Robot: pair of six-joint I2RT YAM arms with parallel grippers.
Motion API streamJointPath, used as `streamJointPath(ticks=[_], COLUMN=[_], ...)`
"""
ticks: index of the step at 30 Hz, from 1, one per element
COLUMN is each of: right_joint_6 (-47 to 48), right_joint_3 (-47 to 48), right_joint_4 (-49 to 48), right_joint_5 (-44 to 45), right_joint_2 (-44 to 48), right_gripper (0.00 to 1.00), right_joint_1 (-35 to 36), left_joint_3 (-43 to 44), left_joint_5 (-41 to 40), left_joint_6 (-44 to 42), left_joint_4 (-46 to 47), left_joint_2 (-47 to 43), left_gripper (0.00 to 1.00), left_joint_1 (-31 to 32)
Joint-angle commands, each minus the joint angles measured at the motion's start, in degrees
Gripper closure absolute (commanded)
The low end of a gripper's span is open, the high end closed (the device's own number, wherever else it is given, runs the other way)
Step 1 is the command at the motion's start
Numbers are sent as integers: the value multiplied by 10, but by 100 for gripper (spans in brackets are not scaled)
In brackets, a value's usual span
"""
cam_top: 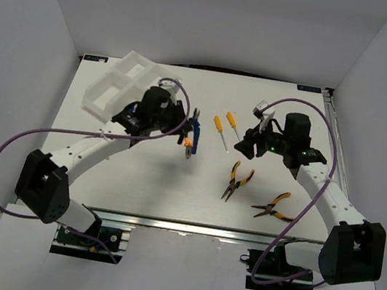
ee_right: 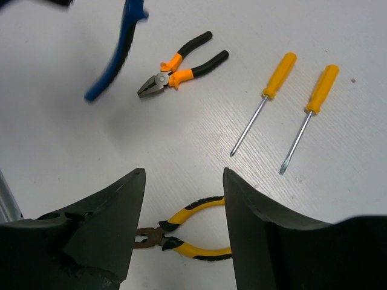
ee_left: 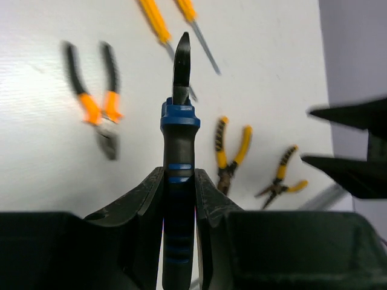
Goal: Sort the tools into containers
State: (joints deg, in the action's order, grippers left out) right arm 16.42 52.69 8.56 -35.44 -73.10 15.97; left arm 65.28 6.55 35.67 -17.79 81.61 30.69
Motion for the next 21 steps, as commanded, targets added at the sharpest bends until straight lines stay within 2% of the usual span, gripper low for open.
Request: streamJointPath(ticks=[1,5,12,18,21], right_joint_6=[38,37,49,60,64], right_joint_3=[-12,-16,-19,-20,-20], right_joint_4=[-1,-4,1,9,14], right_joint_5=[-64,-61,-56,-56,-55], right_joint_2=[31,35,44,51,54], right_gripper=[43,44,45,45,45], right_joint_1=[2,1,1,-3,-5], left_joint_3=[120,189,302,310,294], left_joint_5=[-110,-168,-215,-222,-200], left_joint_6=[-99,-133,-209,-296,-340], left_joint_4=[-161,-228,-296,-281,-258], left_joint_2=[-34,-5,56,84,93], left_gripper=[100,100,100,100,100], left_joint_1=[-70,-95,-160,-199,-216])
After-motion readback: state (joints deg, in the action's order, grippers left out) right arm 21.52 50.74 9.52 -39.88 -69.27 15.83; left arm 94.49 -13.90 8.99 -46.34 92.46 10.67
